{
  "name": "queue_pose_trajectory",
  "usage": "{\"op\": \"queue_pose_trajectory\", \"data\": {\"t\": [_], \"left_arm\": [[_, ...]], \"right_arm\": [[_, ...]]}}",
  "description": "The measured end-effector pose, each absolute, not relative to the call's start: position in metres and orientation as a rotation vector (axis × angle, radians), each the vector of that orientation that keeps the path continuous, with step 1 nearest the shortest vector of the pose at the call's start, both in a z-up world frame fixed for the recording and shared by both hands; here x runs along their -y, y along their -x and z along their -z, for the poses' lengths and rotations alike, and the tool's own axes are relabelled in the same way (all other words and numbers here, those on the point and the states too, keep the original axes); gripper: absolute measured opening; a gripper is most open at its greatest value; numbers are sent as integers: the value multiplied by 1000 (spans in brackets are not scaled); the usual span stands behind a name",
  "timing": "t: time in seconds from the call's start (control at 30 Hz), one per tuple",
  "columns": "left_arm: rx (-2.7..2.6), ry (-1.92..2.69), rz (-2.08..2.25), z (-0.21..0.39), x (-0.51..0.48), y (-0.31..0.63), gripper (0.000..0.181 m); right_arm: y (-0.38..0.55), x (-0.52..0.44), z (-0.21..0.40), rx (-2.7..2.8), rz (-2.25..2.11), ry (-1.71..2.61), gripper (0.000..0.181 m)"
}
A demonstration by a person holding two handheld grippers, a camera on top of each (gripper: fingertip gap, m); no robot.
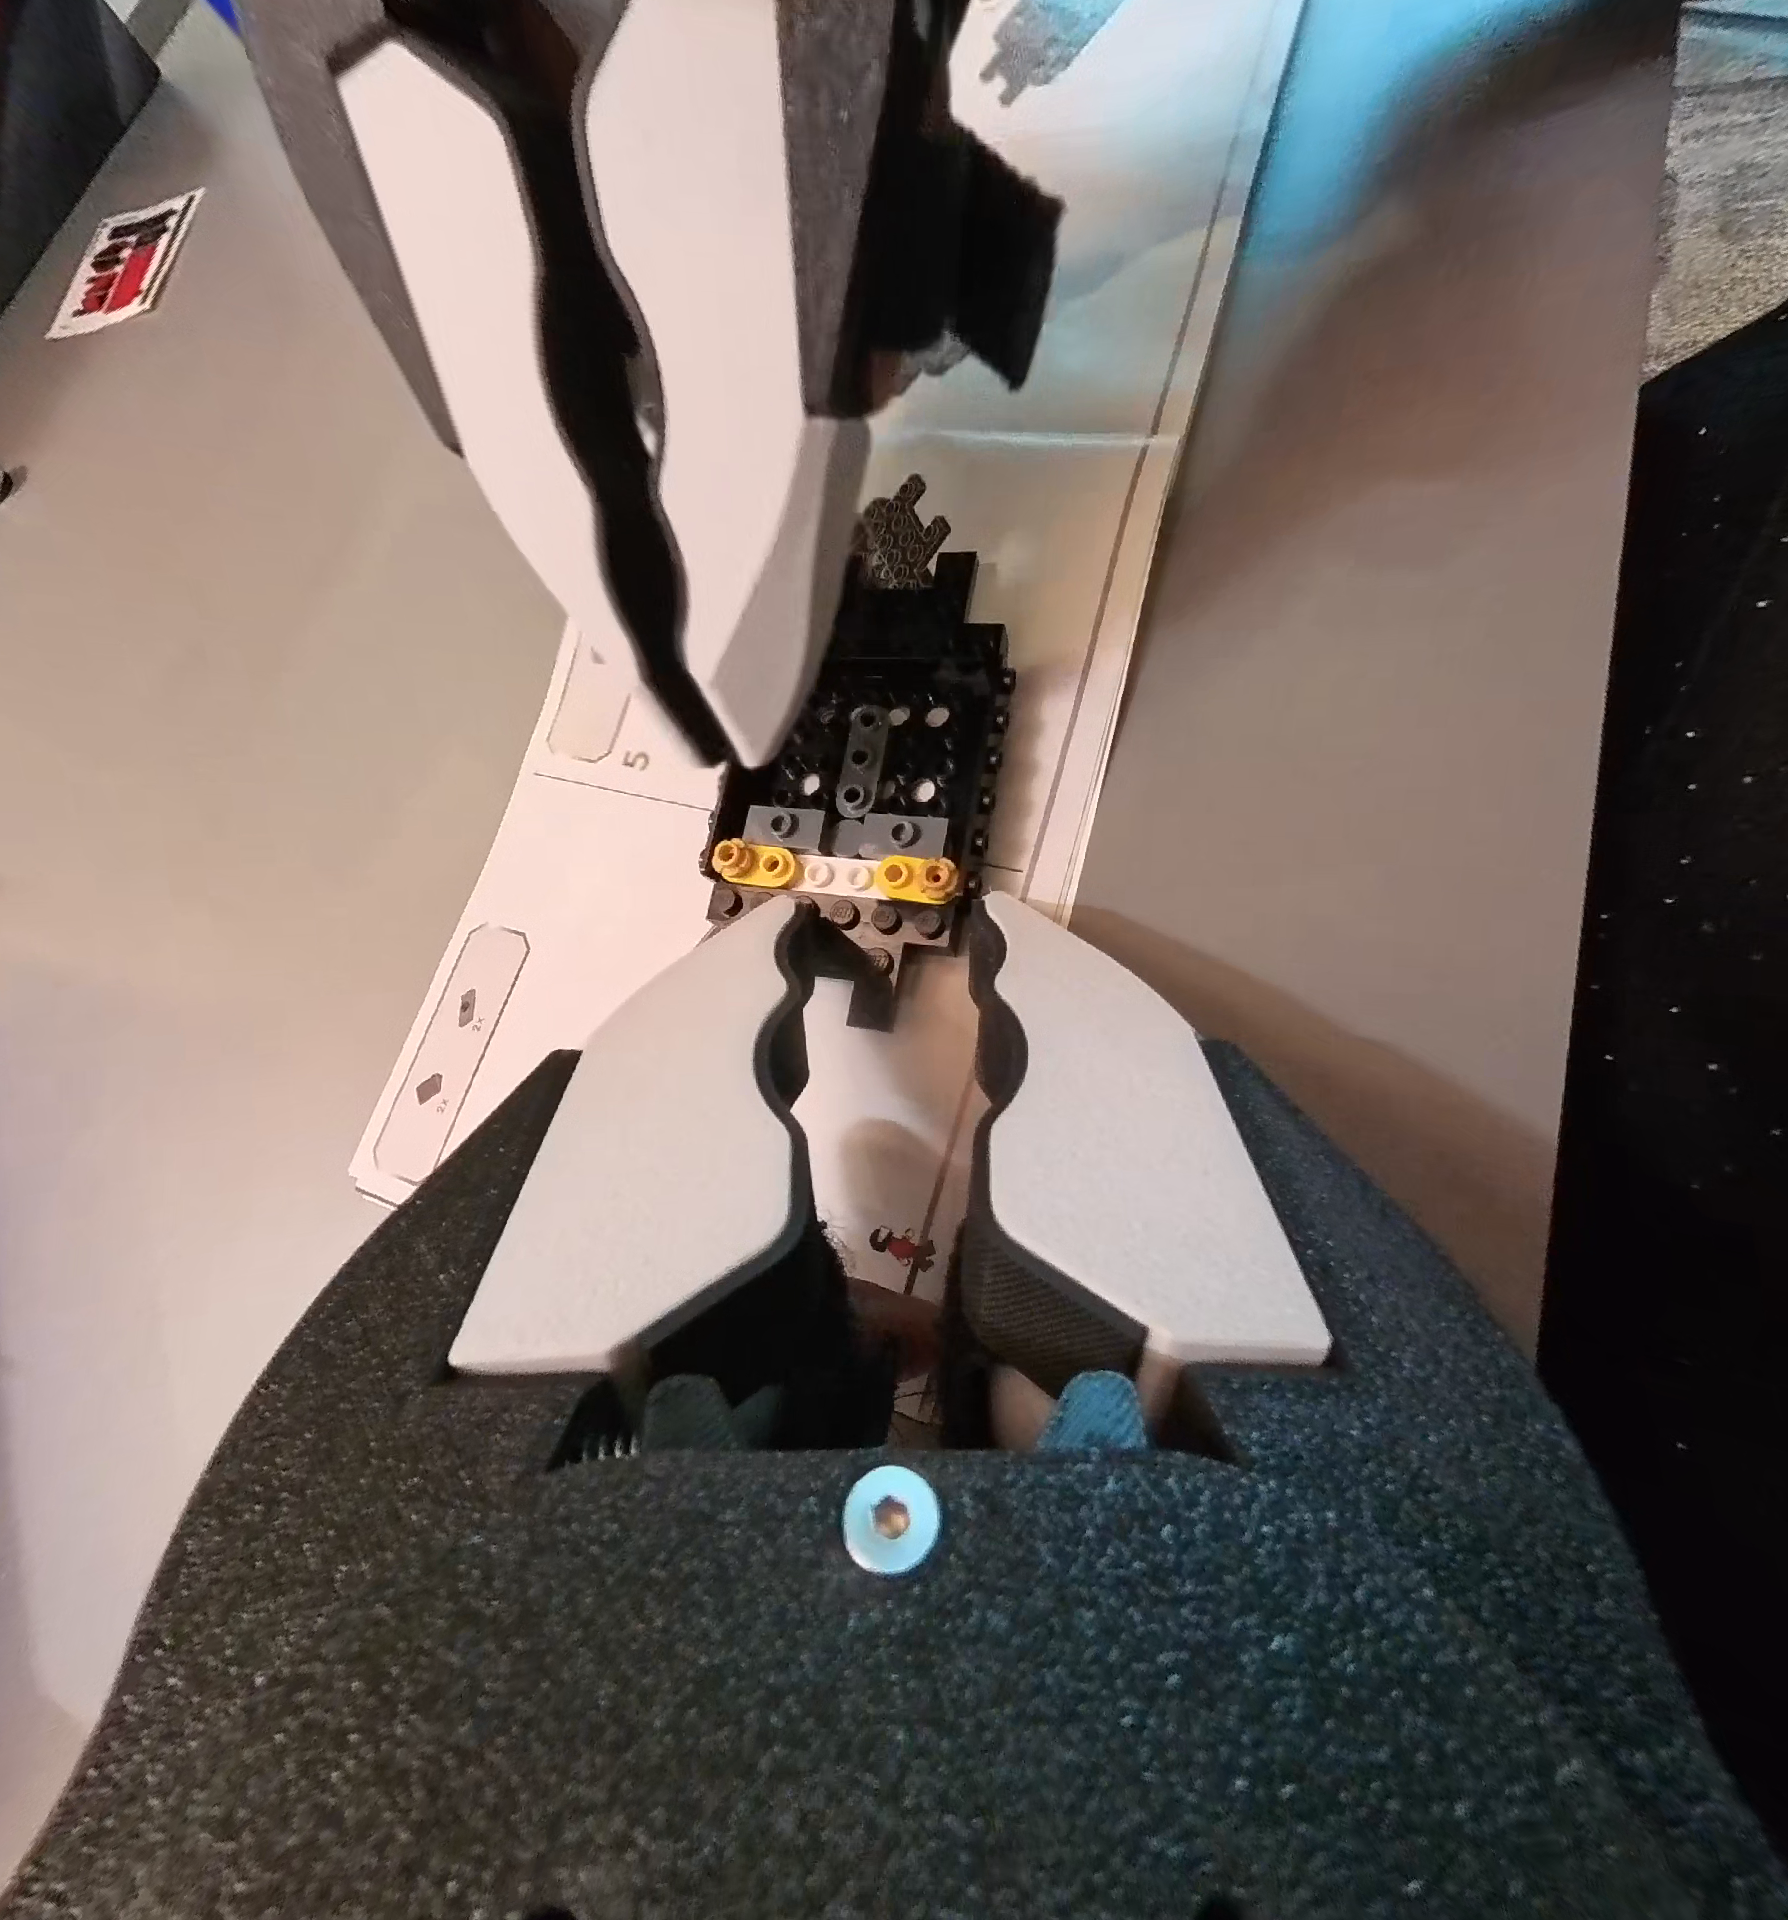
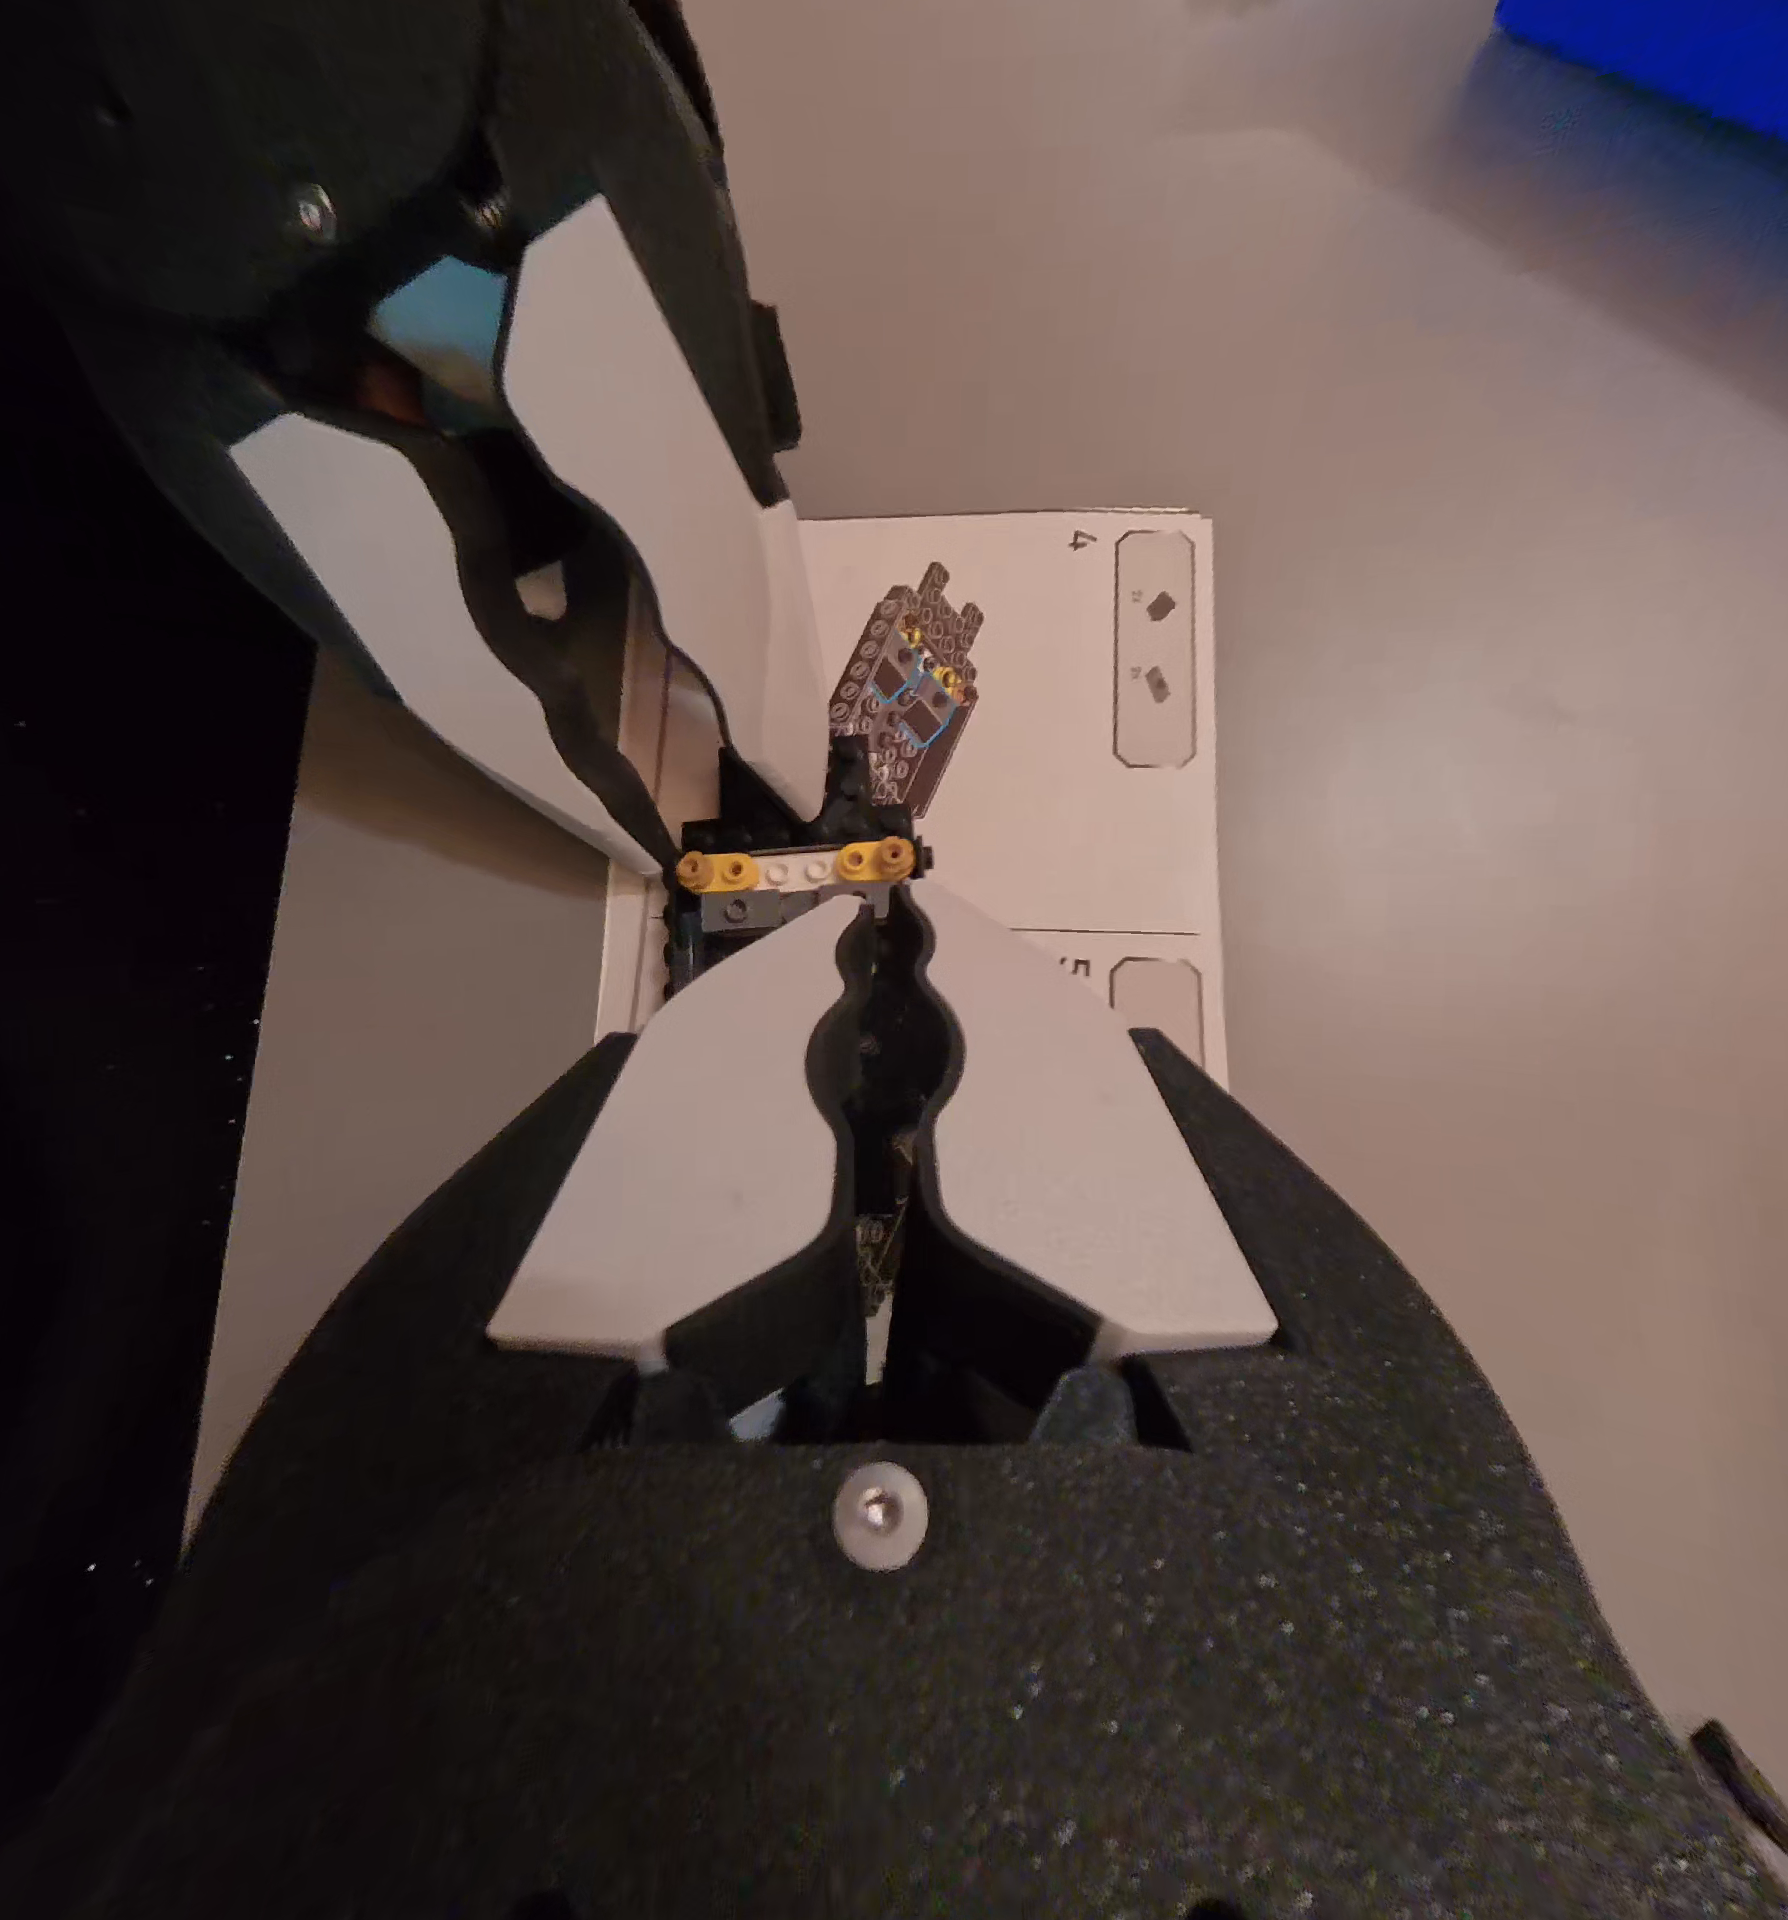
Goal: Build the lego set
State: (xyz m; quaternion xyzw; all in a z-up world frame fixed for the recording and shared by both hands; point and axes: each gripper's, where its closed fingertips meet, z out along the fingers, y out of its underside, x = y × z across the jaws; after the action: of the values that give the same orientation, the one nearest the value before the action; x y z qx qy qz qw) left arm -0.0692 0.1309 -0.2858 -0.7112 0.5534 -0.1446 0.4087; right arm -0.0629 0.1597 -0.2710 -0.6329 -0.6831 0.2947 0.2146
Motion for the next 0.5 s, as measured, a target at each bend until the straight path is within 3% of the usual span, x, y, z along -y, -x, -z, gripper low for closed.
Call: {"op": "queue_pose_trajectory", "data": {"t": [0.5], "left_arm": [[-1402, 1792, 374, 286, -130, 69, 26]], "right_arm": [[68, -151, 285, 1874, -884, 1834, 8]]}}
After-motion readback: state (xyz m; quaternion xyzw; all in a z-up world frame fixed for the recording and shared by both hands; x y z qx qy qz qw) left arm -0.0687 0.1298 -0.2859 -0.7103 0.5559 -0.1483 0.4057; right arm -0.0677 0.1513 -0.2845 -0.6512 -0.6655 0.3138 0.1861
